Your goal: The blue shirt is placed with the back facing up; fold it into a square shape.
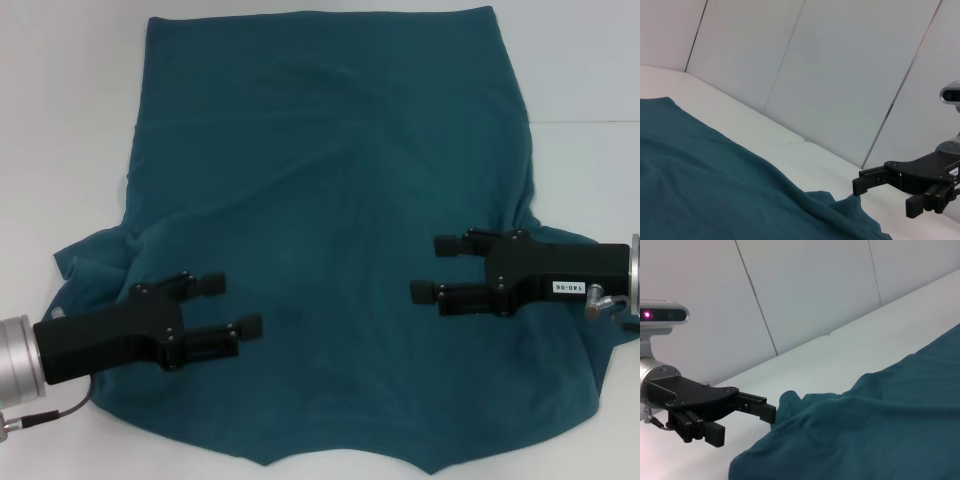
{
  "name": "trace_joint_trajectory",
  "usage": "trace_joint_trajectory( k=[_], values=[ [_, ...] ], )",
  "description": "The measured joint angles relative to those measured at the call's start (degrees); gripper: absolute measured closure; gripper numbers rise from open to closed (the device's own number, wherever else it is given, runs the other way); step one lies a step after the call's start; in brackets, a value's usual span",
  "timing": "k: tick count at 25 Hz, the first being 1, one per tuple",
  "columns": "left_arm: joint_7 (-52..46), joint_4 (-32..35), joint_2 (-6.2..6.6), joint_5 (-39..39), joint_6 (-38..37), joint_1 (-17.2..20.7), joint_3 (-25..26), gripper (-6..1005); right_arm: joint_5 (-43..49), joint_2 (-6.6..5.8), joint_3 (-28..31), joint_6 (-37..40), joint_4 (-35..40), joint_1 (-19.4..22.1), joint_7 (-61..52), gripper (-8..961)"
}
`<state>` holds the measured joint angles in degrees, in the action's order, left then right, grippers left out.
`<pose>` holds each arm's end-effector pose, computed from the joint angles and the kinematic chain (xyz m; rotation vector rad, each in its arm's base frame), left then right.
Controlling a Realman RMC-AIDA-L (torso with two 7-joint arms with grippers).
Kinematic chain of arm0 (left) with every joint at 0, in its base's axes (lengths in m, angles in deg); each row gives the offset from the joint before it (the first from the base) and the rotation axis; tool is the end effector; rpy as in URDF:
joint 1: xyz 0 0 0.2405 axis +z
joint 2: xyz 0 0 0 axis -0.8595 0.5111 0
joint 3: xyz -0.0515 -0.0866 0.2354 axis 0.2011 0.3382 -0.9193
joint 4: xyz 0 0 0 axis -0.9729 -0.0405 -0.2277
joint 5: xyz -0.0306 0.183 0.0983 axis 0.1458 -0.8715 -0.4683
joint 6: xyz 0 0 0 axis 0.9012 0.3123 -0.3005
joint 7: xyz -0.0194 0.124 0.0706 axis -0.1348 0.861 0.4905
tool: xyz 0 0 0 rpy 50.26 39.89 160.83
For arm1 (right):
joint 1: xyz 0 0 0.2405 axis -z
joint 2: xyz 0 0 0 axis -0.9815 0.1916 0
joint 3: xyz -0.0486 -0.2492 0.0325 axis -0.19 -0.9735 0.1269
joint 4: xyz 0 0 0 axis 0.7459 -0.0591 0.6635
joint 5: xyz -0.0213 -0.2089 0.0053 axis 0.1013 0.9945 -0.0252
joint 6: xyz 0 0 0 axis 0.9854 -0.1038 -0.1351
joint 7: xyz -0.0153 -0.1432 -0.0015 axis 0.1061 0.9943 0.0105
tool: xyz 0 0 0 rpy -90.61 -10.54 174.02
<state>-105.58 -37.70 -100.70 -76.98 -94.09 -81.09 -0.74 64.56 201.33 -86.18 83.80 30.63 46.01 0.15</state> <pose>-0.2793 0.2910 -0.0045 -2.5850 -0.8361 -0.8615 0.2461 0.3476 -0.0050 -2.7496 0.7172 0.6493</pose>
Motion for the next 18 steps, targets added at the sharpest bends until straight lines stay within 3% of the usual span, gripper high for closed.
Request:
trace_joint_trajectory(
  k=[18],
  values=[
    [0.0,-0.8,0.12,-0.8,0.7,0.0,-0.7,66,0.0,0.03,0.2,0.0,-0.4,0.0,0.3,9]
  ],
)
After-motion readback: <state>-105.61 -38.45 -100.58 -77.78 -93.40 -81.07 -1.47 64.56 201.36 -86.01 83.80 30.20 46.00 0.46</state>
